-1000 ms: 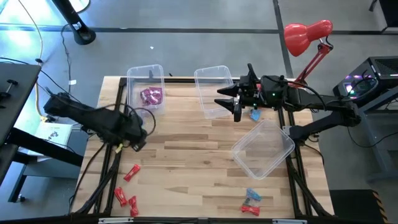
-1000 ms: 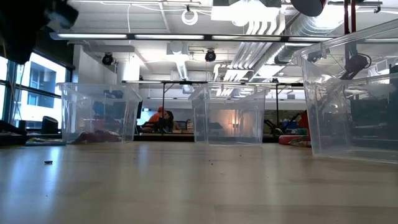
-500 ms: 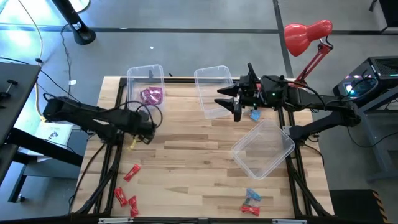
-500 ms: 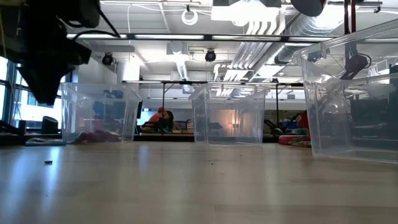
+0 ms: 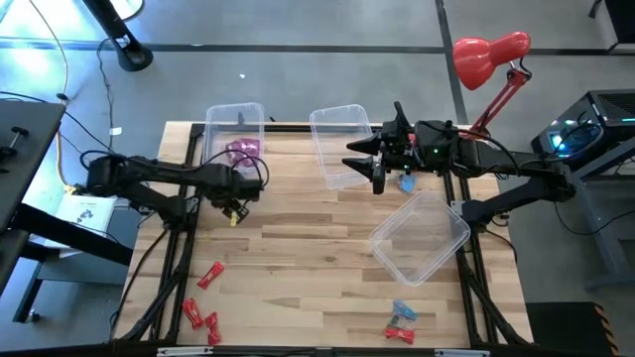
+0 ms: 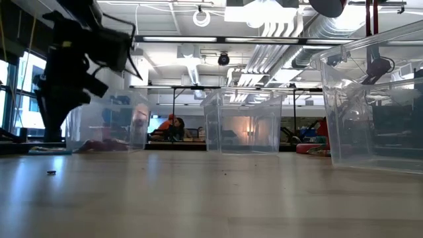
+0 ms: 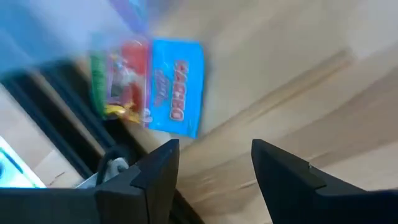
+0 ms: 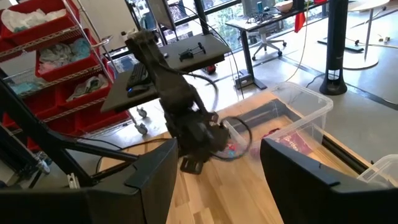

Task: Sort candy
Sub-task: Put the blue candy into the top right transparent bin

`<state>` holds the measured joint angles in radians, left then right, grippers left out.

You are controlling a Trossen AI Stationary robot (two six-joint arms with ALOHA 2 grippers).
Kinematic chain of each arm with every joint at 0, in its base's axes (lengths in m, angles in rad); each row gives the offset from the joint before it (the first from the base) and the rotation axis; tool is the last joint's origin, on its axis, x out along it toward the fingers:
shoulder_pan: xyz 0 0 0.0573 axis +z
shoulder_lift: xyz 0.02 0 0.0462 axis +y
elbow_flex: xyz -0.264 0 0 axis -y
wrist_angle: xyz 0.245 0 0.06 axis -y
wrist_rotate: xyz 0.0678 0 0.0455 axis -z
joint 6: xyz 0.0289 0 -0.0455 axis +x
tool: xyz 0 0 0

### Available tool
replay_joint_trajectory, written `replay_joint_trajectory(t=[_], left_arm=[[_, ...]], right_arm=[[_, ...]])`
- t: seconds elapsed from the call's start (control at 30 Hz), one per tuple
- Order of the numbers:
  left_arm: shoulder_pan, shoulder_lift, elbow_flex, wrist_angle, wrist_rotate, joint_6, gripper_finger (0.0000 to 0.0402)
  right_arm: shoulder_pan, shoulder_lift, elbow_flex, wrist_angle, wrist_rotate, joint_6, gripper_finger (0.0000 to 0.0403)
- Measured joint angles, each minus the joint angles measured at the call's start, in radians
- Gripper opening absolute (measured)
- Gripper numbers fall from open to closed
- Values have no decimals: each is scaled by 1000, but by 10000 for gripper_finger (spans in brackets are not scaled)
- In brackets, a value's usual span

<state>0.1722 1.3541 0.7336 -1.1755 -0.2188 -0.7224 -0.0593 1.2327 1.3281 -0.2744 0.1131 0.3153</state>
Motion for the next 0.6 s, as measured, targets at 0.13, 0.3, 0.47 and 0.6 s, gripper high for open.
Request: replay_joint_trajectory(t=[0.13,0.3,0.47,0.6], left_arm=[[52,71,-38,22,2,80,193],[85,123,-65,54,-31,124,193],[89,134,-67,105,-101,131,193],[89,134,-67,133,-105,129,184]], right_arm=[[0,0,0,0,0,-1,225],[0,0,0,-4,0,-1,225],[0,0,0,-6,0,-1,225],[0,0,0,-6,0,-1,225]])
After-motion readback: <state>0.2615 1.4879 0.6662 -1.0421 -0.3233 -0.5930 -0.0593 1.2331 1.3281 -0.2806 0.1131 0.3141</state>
